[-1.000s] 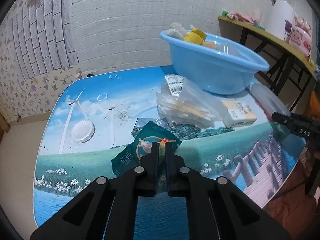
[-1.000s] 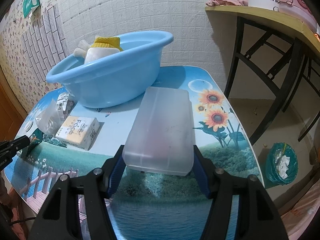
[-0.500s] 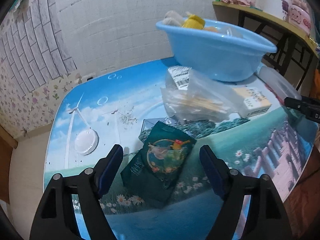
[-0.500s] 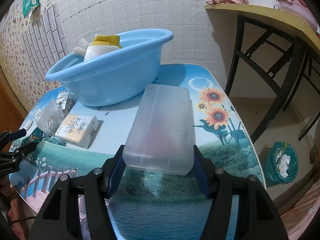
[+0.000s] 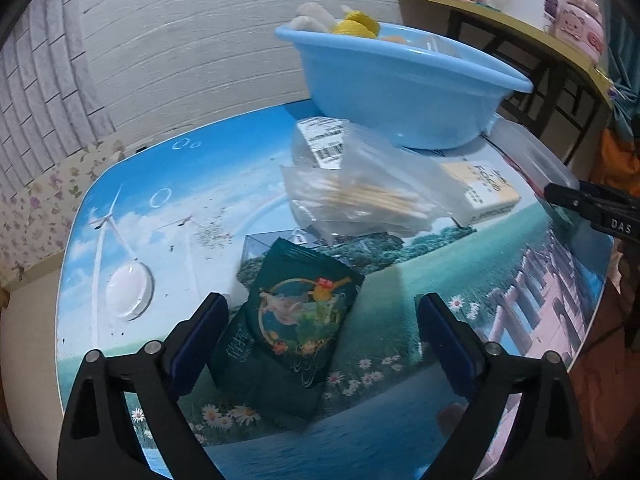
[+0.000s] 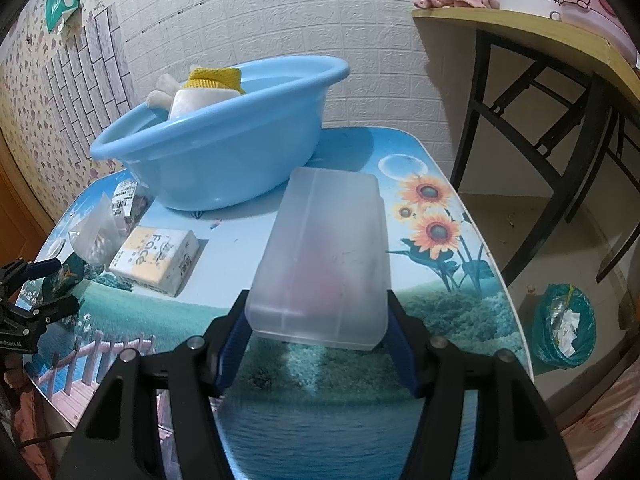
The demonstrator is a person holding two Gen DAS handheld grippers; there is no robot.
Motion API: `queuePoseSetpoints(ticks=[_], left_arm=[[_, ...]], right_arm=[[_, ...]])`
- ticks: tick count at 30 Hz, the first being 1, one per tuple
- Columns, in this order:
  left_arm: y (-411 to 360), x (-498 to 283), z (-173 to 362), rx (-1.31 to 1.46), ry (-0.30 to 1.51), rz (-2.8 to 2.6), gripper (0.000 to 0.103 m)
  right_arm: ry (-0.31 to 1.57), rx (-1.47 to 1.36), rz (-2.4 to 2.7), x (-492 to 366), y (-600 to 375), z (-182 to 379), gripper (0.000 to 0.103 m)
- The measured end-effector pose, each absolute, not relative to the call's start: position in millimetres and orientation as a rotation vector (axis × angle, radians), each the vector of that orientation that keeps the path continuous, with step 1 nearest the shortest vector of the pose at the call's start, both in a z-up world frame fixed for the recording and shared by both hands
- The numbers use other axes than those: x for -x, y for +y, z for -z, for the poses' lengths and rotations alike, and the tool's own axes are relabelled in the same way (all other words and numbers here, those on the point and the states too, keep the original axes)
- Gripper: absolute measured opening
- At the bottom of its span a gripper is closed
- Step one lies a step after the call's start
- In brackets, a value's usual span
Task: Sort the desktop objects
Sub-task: 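Lift the snack packet with the left tool while the right tool holds the storage box, then carry the snack packet and clear storage box over the blue basin with both tools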
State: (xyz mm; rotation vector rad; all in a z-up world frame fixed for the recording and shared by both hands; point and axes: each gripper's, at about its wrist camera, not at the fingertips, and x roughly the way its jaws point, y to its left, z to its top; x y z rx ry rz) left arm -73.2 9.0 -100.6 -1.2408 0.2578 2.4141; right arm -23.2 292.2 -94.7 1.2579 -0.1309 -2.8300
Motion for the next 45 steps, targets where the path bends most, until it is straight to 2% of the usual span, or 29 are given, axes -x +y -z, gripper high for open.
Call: queuePoseSetpoints(ticks=[2, 3, 4, 5, 11, 31, 45], left_arm=[[12.1, 68.8, 97.8, 1.22, 0.271, -2.398, 0.072], [13.0, 67.2, 95.9, 1.213, 0.273, -2.392, 0.066], [13.3, 66.2, 94.6, 1.208, 0.275, -2.391, 0.052], [13.5, 65.6, 93.3, 1.207, 0.272, -2.388, 0.046], [14.6, 61.5, 92.8, 1.203, 0.259, -2.408, 0.042], [-12.2, 63.1, 83.4, 1.296, 0.024, -2.616, 0.042], [-15.8, 62.1, 65.0, 1.273, 0.004, -2.685, 0.042]], right_arm=[[-0.132, -1.258, 2.829, 22.7, 291.7, 94.8, 0.061], [-0.132, -1.258, 2.829, 23.1, 291.9, 94.5, 0.061], [-0.131, -1.258, 2.829, 23.2, 292.1, 94.5, 0.061], [-0.133, -1.258, 2.829, 23.0, 291.9, 94.5, 0.061], [-0.137, -1.254, 2.825, 21.7, 292.0, 93.1, 0.061], [-0.157, -1.16, 2.87, 15.6, 296.3, 69.8, 0.061], [-0.216, -1.059, 2.915, 8.9, 304.4, 40.8, 0.06]])
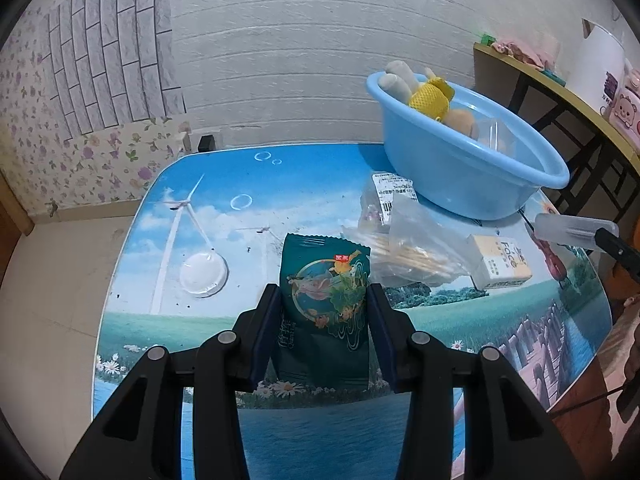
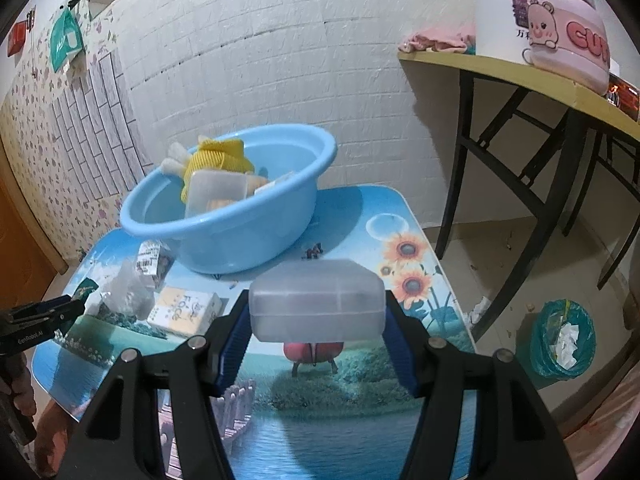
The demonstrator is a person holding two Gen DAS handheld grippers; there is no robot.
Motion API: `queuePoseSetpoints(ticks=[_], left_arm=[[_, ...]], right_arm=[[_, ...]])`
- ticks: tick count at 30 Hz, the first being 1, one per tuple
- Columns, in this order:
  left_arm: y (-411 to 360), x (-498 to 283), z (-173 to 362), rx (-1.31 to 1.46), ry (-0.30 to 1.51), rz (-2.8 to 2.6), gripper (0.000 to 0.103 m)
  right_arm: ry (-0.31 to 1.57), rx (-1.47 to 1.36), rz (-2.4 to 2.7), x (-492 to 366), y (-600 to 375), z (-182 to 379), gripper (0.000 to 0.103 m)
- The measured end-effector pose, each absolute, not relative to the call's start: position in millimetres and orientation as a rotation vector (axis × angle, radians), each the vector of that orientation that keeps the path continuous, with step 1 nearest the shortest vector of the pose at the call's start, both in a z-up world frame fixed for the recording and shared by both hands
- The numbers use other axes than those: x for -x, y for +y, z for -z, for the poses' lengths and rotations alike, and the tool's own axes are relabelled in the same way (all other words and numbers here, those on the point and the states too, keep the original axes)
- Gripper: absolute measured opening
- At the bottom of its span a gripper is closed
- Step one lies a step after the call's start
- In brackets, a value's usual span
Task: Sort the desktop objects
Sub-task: 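Carry the snack packet and clear storage box over the blue basin with both tools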
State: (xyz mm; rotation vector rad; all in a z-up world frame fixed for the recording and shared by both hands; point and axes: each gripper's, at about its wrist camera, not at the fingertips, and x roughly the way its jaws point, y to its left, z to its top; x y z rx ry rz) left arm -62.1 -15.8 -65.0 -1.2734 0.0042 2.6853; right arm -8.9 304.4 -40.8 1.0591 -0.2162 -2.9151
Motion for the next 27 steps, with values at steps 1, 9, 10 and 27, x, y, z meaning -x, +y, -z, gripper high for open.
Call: queuePoseSetpoints(ticks=[1, 9, 10, 27], left_arm=[[-16.2, 61.9, 63.8, 1.271, 0.002, -2.687, 0.042], [-16.4, 58.4, 49.6, 1.226, -0.009, -2.709, 0.042], [-15.9, 57.8, 46.8, 1.217, -0.008, -2.713, 0.042], [-4.8, 57.4, 9.8, 1.11, 0.021, -2.736, 0.042]], right_arm=[[-0.221, -1.05, 2.918, 8.1, 305.0, 38.3, 0.06], [-0.239, -0.999, 2.925, 3.0, 305.6, 23.4, 0.06], [-0.241, -0.991, 2.925, 2.4, 305.3, 21.4, 0.06], [-0.232, -0.852, 3.003, -9.2, 310.4, -15.2, 0.06]])
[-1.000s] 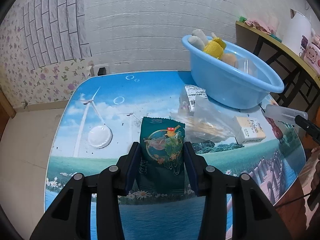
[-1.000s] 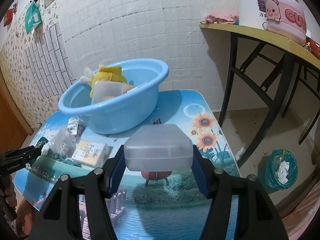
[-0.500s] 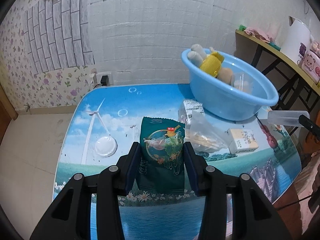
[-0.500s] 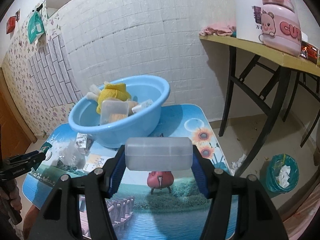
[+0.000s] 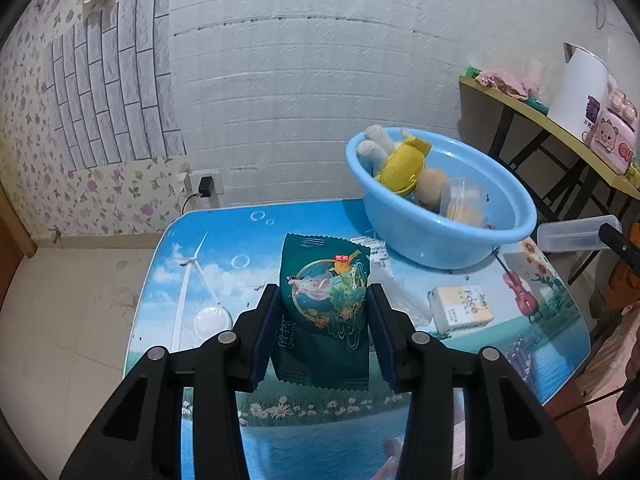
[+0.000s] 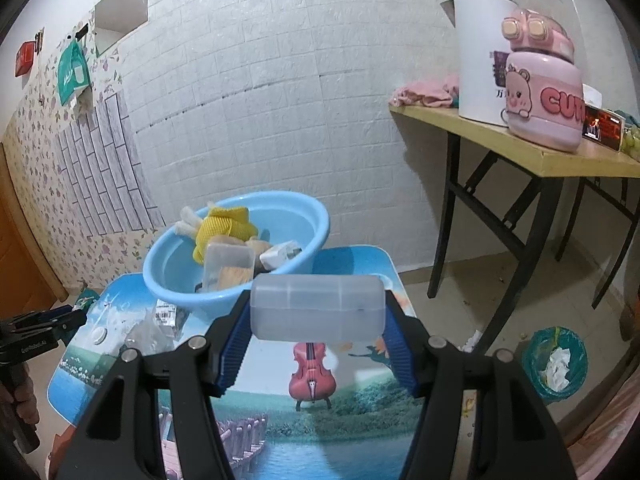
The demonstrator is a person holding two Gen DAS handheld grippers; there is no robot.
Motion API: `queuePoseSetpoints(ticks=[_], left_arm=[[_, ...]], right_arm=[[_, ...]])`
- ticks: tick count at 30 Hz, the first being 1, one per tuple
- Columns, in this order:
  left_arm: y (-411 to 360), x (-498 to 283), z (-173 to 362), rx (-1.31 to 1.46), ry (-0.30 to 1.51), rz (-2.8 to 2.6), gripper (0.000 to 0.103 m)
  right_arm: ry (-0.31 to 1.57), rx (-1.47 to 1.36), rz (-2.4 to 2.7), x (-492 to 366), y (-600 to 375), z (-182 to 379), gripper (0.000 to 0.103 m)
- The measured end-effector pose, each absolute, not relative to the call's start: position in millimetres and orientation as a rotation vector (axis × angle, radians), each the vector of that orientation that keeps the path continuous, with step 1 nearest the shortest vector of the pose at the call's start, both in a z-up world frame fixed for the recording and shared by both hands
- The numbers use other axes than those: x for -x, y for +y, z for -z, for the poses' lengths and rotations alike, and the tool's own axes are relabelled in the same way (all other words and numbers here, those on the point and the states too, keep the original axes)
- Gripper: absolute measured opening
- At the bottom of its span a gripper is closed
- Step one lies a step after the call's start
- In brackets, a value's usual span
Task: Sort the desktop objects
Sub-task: 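Carry the snack packet and clear storage box over the blue basin with both tools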
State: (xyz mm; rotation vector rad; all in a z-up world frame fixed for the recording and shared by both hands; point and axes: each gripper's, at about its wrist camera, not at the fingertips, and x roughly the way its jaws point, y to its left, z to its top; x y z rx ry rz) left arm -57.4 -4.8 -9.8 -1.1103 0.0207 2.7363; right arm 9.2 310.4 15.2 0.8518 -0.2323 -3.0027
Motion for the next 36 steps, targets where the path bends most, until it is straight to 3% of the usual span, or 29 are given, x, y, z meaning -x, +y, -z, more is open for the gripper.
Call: queuePoseSetpoints(ticks=[22, 36], left_arm=[[50.5, 103.4, -17.1, 1.037, 0.095, -2.66, 0.042], [103.6, 167.7, -14.4, 1.039, 0.183, -2.601, 0.042]], right_arm=[[-0.246, -0.626, 2.953, 22.0, 293.1, -59.2, 0.06], [-0.225, -0.606, 2.825, 93.4, 268.3, -48.5, 0.06]])
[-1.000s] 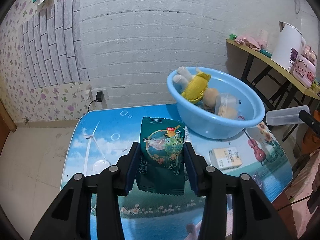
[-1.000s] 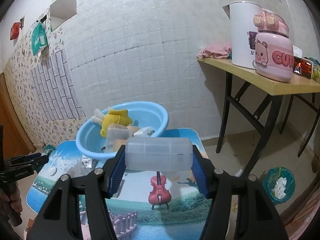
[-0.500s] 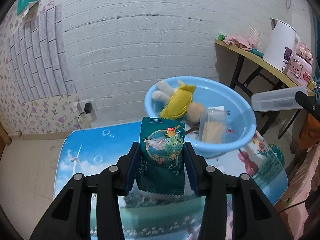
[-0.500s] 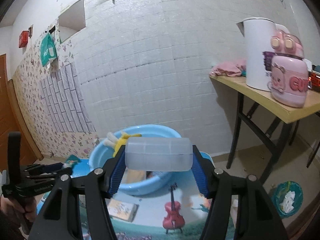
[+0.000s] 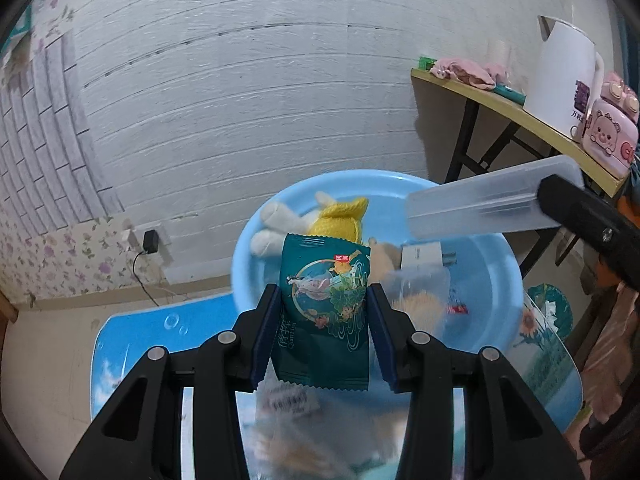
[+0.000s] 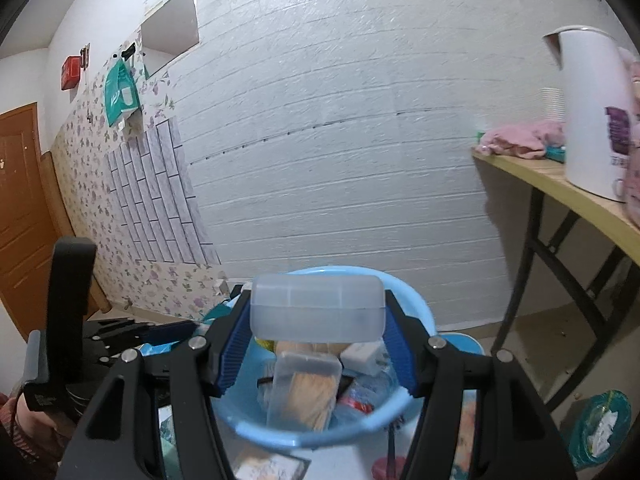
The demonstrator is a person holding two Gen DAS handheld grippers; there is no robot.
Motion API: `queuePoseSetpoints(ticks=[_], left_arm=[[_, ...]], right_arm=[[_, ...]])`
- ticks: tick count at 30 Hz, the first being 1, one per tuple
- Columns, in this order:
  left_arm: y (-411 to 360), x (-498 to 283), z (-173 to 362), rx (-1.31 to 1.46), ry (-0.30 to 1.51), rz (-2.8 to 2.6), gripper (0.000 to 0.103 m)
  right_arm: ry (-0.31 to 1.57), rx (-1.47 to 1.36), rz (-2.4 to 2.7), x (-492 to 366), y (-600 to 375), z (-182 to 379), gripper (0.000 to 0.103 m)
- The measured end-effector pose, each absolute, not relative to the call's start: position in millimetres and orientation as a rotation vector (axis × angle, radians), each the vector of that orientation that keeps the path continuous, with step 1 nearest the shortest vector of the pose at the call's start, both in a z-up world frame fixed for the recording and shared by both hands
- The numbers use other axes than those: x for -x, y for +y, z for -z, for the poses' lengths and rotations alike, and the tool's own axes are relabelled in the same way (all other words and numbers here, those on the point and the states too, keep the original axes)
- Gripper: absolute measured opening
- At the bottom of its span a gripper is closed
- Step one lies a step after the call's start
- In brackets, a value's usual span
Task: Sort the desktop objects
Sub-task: 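Carry the snack packet and clear storage box over the blue basin with both tools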
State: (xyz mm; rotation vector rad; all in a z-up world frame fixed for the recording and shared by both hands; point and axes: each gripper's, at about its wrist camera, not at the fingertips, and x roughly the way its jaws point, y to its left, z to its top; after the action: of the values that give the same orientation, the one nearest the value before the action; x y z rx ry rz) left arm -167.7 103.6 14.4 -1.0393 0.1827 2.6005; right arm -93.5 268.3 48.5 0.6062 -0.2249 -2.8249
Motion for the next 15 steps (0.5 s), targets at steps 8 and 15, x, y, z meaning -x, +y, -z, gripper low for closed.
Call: queuePoseSetpoints(ticks=[8, 15], left_arm=[[124.5, 201.4, 0.6, 1.074, 0.215, -2.565, 0.042], [130.1, 208.5, 22.3, 1.134, 0.227, -2.535, 0.046]], right_arm=[[-0.219, -0.695, 2.767, 133.2, 266.1, -22.7, 0.06], [-0.211, -0.773, 2.729, 144.4, 268.3, -0.4, 0.06]])
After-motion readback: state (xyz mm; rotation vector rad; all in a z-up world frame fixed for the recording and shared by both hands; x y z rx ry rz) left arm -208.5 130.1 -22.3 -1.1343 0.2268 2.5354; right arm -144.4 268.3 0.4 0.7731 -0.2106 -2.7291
